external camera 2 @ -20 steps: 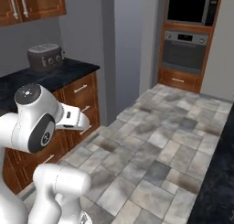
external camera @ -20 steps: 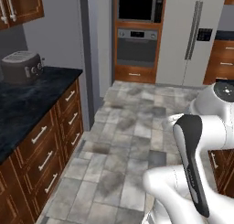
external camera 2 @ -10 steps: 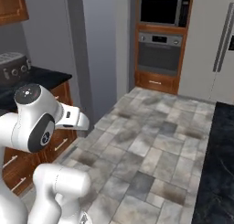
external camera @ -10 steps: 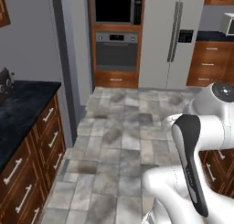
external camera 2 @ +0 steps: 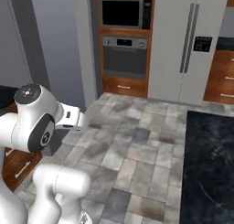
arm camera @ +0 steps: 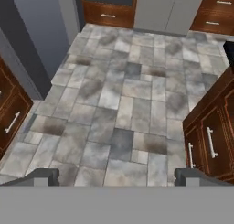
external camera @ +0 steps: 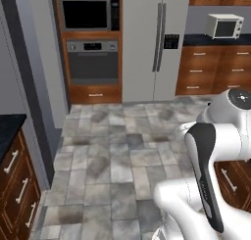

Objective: Retrieve the fish from the fridge and place it on the saucepan with marinade on the stove.

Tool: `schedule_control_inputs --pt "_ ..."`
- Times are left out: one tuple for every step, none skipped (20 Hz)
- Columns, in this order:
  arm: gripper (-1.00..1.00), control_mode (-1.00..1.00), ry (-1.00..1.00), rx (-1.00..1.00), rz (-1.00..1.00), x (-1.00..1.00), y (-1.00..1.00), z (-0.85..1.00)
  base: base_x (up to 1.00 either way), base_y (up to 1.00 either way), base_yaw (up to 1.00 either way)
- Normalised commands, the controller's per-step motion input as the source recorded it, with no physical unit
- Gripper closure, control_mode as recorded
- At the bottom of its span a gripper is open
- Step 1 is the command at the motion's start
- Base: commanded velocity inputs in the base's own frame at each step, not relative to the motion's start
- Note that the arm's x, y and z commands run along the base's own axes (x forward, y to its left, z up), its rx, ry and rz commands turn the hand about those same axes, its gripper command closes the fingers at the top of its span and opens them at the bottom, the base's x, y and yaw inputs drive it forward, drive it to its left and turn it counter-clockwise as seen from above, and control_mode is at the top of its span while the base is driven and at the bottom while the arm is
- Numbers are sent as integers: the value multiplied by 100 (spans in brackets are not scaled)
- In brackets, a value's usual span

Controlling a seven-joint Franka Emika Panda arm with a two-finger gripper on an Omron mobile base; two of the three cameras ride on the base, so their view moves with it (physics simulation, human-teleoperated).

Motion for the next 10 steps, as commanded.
schedule_control_inputs --pt "-100 100 0 0 0 0 0 0 91 0 -27" --pt "-100 100 0 0 0 0 0 0 88 0 -26" --pt "-100 100 0 0 0 0 0 0 85 0 -26" --pt "-100 100 0 0 0 0 0 0 83 0 -25" --pt "-100 100 0 0 0 0 0 0 86 0 -24" --pt "-100 100 0 0 0 0 0 0 88 0 -22" --pt "-100 100 0 0 0 0 0 0 92 0 -21" --pt "-100 100 0 0 0 0 0 0 95 0 -19" --pt "-100 100 0 0 0 0 0 0 100 0 -16" --pt "-100 100 0 0 0 0 0 0 100 1 -14"
